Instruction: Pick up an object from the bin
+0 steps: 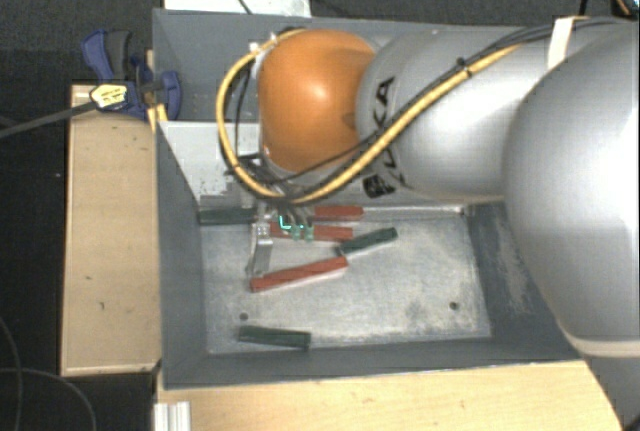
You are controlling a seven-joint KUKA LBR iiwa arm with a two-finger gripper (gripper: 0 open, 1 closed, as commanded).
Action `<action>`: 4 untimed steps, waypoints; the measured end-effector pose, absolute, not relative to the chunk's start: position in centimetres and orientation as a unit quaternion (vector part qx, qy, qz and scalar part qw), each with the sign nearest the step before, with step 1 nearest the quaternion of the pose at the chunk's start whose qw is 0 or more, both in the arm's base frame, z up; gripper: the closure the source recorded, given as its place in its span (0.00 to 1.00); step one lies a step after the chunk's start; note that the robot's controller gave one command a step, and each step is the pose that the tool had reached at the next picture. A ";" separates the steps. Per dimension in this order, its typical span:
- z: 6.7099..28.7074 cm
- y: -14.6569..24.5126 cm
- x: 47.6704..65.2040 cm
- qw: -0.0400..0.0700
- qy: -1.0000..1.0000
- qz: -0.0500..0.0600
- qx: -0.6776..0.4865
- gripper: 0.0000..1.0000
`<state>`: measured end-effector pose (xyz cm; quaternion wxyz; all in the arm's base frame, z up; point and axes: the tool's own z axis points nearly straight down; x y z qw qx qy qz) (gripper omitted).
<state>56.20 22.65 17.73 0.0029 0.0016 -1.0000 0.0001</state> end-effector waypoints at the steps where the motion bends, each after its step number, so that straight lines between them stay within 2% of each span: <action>1: 6.6 15.4 57.0 0.002 -0.998 0.001 0.058 0.00; 2: 10.2 12.8 53.9 0.000 -0.998 0.000 0.061 0.00; 3: 10.7 12.4 53.5 0.001 -1.000 0.000 0.012 0.00; 4: 6.9 11.8 53.0 0.002 -0.999 0.000 -0.041 0.00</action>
Offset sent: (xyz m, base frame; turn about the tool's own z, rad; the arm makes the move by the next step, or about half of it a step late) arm 0.0082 -0.0694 -0.1073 -0.1171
